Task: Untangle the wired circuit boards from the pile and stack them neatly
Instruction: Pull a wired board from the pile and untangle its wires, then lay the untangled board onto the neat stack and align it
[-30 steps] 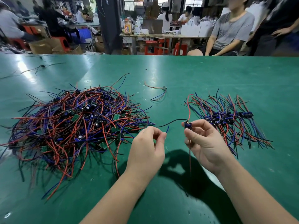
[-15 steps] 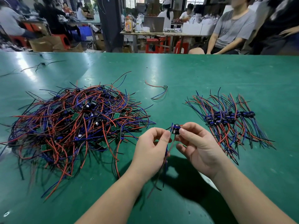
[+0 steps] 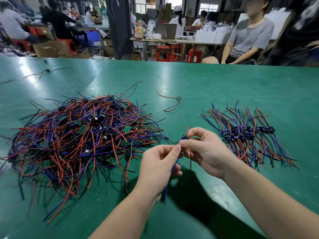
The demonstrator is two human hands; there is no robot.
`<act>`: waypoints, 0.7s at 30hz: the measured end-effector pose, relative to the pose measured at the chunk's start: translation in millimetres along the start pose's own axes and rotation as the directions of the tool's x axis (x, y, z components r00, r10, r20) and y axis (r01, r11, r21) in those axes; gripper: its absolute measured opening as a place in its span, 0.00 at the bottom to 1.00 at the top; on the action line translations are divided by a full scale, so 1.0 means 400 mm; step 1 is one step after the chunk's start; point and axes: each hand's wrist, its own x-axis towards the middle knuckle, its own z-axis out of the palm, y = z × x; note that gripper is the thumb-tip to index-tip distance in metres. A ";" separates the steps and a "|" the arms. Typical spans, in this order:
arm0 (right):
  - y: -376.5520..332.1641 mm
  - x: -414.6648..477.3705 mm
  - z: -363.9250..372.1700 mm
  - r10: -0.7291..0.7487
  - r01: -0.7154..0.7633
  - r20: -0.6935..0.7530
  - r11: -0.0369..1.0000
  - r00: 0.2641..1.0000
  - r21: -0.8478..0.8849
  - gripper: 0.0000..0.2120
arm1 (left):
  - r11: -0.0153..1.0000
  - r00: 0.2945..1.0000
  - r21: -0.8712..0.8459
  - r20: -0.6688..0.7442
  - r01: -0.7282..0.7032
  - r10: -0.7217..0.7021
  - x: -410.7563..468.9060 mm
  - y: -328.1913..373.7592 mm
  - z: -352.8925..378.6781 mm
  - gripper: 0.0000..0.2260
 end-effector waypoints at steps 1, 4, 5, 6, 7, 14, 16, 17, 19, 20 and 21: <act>-0.011 0.010 0.011 0.000 0.000 0.011 0.999 1.000 -0.042 0.14 | 0.999 1.000 -0.045 -0.015 0.003 -0.004 0.004 0.006 -0.002 0.06; -0.054 0.041 0.038 -0.016 0.031 0.089 0.984 0.996 -0.174 0.15 | 0.989 0.996 -0.148 -0.089 -0.006 -0.008 0.017 0.017 -0.010 0.05; -0.077 0.053 0.045 -0.036 0.057 0.099 0.975 0.994 -0.217 0.15 | 0.987 0.993 -0.159 -0.115 -0.006 -0.012 0.020 0.017 -0.013 0.05; -0.105 0.072 0.049 -0.073 0.096 0.094 0.960 0.993 -0.263 0.16 | 0.988 0.990 -0.157 -0.138 0.001 -0.023 0.023 0.015 -0.014 0.07; -0.139 0.095 0.052 -0.127 0.143 0.069 0.938 0.989 -0.317 0.16 | 0.989 0.987 -0.148 -0.156 0.014 -0.037 0.026 0.012 -0.016 0.08; -0.316 0.376 0.054 -0.610 0.342 0.026 0.408 0.792 -0.846 0.09 | 0.998 0.980 -0.052 -0.192 0.034 -0.044 0.030 0.002 -0.013 0.10; -0.298 0.436 0.034 -0.500 0.166 0.020 0.251 0.866 -0.954 0.14 | 0.999 0.981 -0.016 -0.190 0.037 -0.039 0.029 -0.002 -0.013 0.10; -0.279 0.457 0.020 -0.403 0.077 -0.007 0.191 0.915 -0.979 0.23 | 0.999 0.981 -0.001 -0.190 0.043 -0.042 0.028 -0.003 -0.014 0.10; -0.237 0.464 0.005 -0.304 0.004 -0.055 0.190 0.951 -0.982 0.29 | 0.998 0.981 0.026 -0.186 0.057 -0.051 0.028 -0.006 -0.015 0.11; -0.218 0.461 0.002 -0.301 0.008 -0.059 0.216 0.952 -0.976 0.29 | 0.998 0.983 0.034 -0.177 0.061 -0.054 0.029 -0.007 -0.016 0.11; -0.203 0.458 0.001 -0.315 0.025 -0.049 0.228 0.948 -0.973 0.27 | 0.997 0.984 0.042 -0.170 0.067 -0.059 0.029 -0.008 -0.017 0.11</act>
